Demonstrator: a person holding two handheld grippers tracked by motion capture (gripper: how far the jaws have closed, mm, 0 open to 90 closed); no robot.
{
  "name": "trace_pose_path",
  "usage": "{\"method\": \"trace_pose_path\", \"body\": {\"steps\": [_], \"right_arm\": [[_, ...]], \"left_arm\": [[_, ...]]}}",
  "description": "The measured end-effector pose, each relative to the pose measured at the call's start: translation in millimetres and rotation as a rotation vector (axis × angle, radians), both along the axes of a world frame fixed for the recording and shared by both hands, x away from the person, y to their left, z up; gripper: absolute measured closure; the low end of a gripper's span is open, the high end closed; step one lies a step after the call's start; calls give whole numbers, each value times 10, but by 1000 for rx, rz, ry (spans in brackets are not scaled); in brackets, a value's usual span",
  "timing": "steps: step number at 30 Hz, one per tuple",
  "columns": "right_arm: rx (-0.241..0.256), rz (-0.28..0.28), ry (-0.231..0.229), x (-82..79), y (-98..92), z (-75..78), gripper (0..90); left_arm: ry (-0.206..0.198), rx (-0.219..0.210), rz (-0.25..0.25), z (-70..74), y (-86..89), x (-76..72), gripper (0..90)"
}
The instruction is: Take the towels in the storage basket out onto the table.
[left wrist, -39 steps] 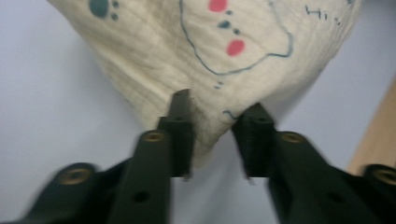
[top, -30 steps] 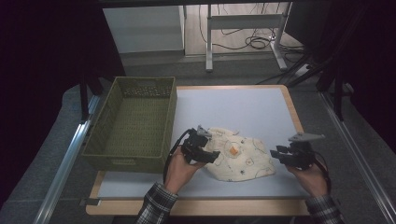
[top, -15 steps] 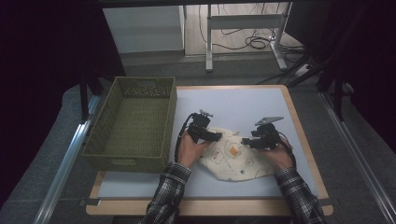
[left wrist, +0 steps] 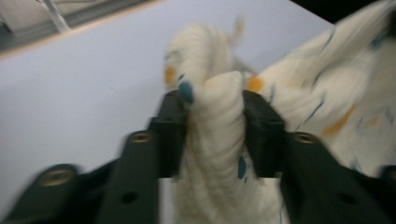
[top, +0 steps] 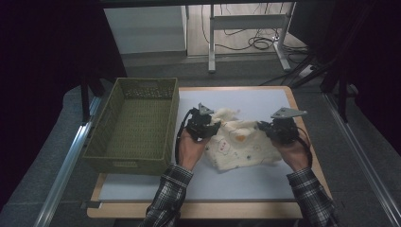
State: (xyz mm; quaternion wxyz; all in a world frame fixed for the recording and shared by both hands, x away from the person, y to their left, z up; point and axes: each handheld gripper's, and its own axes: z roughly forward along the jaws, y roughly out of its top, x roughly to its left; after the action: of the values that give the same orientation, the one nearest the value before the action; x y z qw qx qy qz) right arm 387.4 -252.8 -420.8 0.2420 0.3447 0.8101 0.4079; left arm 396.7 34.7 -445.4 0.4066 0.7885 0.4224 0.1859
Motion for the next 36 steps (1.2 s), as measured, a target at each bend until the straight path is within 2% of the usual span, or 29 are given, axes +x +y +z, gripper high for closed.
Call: {"method": "trace_pose_path", "body": {"steps": [1, 2, 3, 4, 5, 6, 7, 8, 11, 15, 17, 18, 22, 23, 24, 26, 27, 28, 31, 32, 33, 34, 35, 36], "right_arm": [[0, 0, 0, 0, 0, 0, 782], [9, -2, 47, -12, -54, 16, 592], [9, -2, 47, -12, -54, 16, 592], [-16, -3, 71, -9, -70, -31, 573], [-62, -15, 83, -19, -104, -136, 560], [-69, -39, 114, -19, -205, -277, 522], [-69, -39, 114, -19, -205, -277, 522], [-22, -72, 133, -10, -330, -338, 499], [-2, -94, 138, 7, -423, -353, 479], [-2, -87, 159, -18, -530, -401, 469], [-7, -82, 172, -57, -582, -460, 476], [-3, -77, 195, -104, -641, -522, 484], [-6, -71, 206, -207, -732, -574, 505], [-2, -56, 213, -286, -782, -576, 507], [-2, -56, 213, -286, -782, -576, 507], [14, -13, 222, -416, -776, -589, 501], [14, -13, 222, -416, -776, -589, 501], [30, 28, 229, -479, -725, -611, 493], [36, 59, 234, -520, -658, -636, 474], [40, 99, 235, -549, -570, -673, 465], [40, 111, 239, -556, -533, -691, 463], [40, 111, 239, -556, -533, -691, 463], [26, 129, 241, -557, -471, -729, 463], [-7, 132, 233, -552, -411, -769, 473]], "left_arm": [[19, 27, 14, 3, -1, -3, 502], [62, 42, 26, -82, -1, 16, 387], [62, 42, 26, -82, -1, 16, 372], [92, 38, 24, -167, 11, 32, 372], [117, 24, 28, -241, 23, 50, 351], [120, 13, 29, -271, 31, 58, 314], [125, 2, 30, -298, 40, 69, 314], [134, -5, 31, -315, 38, 91, 292], [132, -2, 28, -304, 27, 87, 283], [136, -15, -8, -317, 27, -51, 268], [153, -18, -42, -358, 20, -138, 269], [161, -9, -61, -380, 15, -184, 270], [186, 16, -119, -492, -22, -367, 284], [194, 27, -143, -557, -37, -443, 298], [194, 27, -143, -557, -37, -443, 298], [211, 29, -165, -666, -78, -525, 297], [211, 29, -165, -666, -78, -525, 297], [209, 36, -171, -708, -99, -546, 297], [205, 60, -184, -787, -152, -580, 297], [190, 80, -189, -831, -185, -597, 297], [161, 108, -188, -836, -203, -614, 303], [161, 108, -188, -836, -203, -614, 327], [144, 135, -186, -838, -224, -629, 327], [136, 139, -188, -838, -235, -636, 352]]}}
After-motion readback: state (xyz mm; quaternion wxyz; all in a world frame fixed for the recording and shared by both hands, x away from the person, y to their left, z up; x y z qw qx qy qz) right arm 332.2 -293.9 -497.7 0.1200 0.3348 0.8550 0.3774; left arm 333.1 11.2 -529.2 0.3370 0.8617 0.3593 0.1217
